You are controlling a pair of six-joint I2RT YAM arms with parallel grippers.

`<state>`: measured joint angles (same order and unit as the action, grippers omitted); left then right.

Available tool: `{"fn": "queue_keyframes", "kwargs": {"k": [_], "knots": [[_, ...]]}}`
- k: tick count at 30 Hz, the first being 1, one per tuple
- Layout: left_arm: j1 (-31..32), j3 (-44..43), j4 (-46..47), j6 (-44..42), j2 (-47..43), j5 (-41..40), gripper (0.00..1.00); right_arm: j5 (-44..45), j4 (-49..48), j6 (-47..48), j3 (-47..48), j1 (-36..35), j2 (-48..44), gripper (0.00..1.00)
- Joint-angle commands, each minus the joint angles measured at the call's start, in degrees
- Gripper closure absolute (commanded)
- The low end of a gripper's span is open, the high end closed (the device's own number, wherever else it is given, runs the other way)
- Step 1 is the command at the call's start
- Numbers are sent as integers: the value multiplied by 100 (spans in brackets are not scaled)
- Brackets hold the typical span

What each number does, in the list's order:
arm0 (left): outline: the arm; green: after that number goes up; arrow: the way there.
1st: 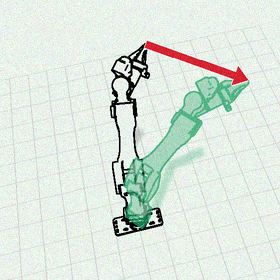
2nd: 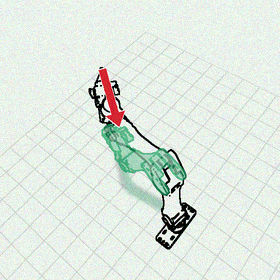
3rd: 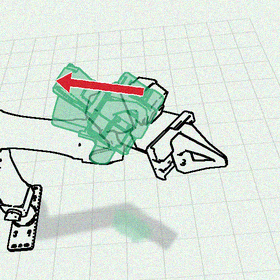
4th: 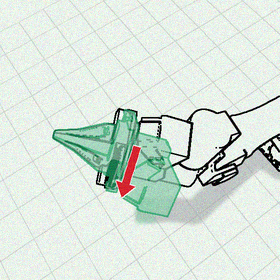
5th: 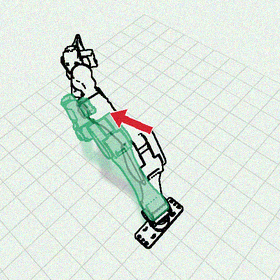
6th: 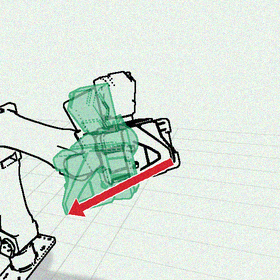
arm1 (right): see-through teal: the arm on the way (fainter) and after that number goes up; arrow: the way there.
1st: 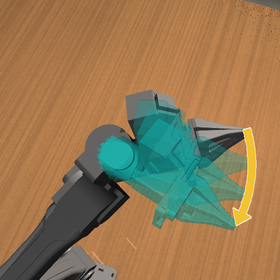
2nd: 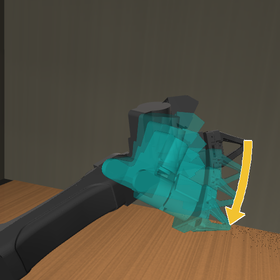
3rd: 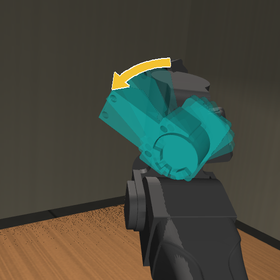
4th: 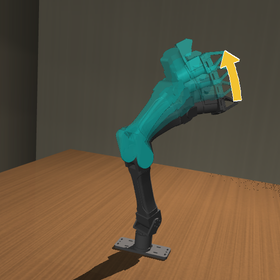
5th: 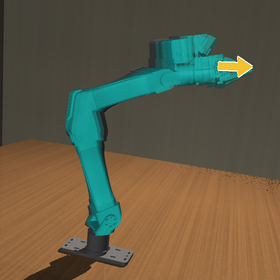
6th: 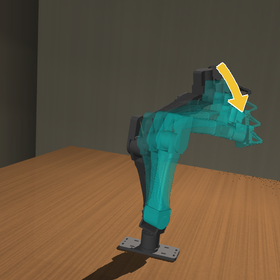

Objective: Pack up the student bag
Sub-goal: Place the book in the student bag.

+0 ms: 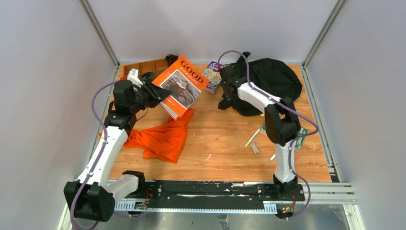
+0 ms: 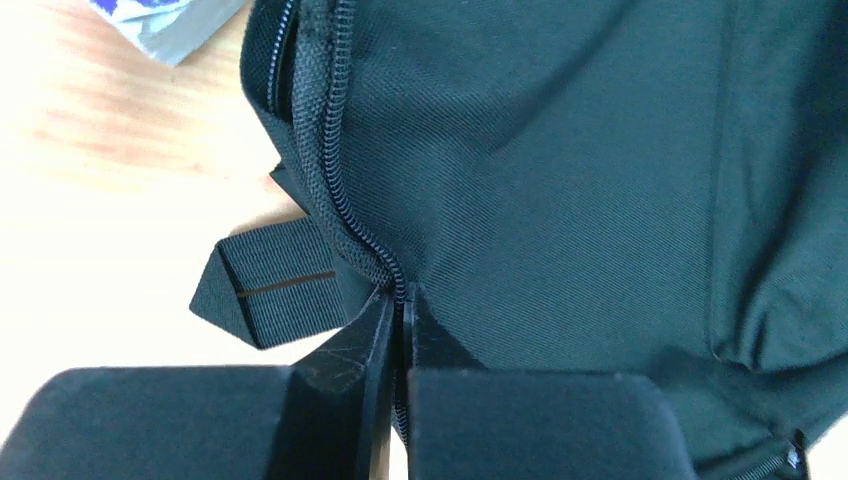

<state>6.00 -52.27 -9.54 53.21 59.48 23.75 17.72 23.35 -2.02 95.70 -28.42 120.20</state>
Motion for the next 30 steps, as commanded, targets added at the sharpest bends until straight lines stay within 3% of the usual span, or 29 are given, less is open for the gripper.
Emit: {"fn": "queue_keyframes", "kwargs": {"k": [1,4,8,17,19,23,27,30], "knots": [[-24,-10,492,-44,146,598,91,40,-251,-205,-448,-22,-1167,100],[155,113,923,160,460,1061,91,163,-299,-131,-533,-6,-1580,100],[654,-5,928,-48,744,911,91,-6,-308,79,-474,20,-1790,100],[754,-244,533,-389,894,641,92,-369,174,-170,-457,244,-1333,98],[754,-274,321,-515,881,537,92,-632,178,-285,-543,353,-1206,92],[740,-213,224,-566,823,505,92,-946,198,-312,-623,471,-1038,69],[723,-161,237,-566,769,473,92,-981,188,-302,-652,496,-1008,61],[727,-152,276,-549,768,499,92,-972,196,-235,-602,505,-960,61]]}}
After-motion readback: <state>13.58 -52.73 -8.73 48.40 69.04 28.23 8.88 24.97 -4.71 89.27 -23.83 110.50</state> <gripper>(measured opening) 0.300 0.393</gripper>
